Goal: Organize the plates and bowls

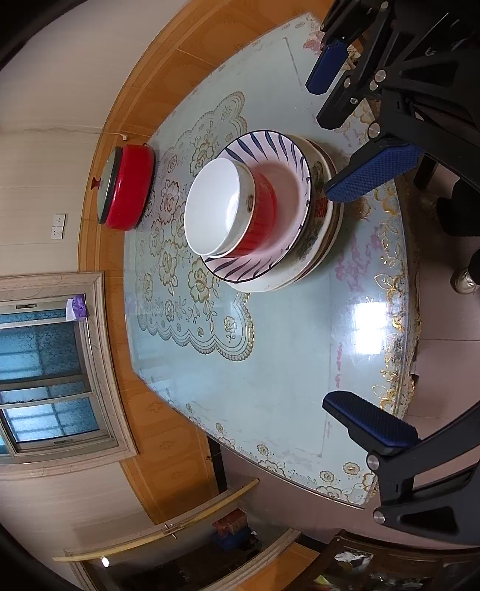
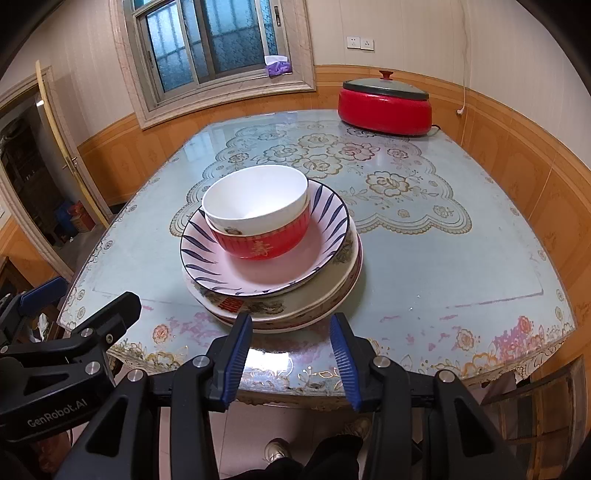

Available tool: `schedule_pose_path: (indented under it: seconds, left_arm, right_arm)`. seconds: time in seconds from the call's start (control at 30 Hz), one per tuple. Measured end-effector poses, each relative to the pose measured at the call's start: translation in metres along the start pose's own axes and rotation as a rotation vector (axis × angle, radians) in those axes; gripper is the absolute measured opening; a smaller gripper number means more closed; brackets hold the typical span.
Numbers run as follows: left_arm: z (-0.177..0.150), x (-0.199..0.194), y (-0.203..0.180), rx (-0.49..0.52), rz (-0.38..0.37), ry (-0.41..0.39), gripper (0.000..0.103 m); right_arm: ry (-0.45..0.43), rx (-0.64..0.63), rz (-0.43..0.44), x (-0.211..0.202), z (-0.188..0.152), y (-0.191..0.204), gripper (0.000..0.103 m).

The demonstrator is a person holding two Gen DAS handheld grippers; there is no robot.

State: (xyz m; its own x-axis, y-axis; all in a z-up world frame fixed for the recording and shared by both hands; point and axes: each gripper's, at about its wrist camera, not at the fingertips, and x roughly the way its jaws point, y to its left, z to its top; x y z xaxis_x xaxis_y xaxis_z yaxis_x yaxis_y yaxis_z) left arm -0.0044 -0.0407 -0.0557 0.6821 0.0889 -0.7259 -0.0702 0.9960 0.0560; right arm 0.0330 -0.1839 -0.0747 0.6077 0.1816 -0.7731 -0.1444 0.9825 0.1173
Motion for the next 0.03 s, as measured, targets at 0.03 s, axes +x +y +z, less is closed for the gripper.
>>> schedule_pose_path:
  seconds: [0.03]
  left_arm:
    - [0.0001,-0.0001,-0.0004,0.002,0.000,-0.001,0.103]
  right_arm:
    - [0.000,0.002,0.000,0.0002,0.0000,-0.0002,0.044]
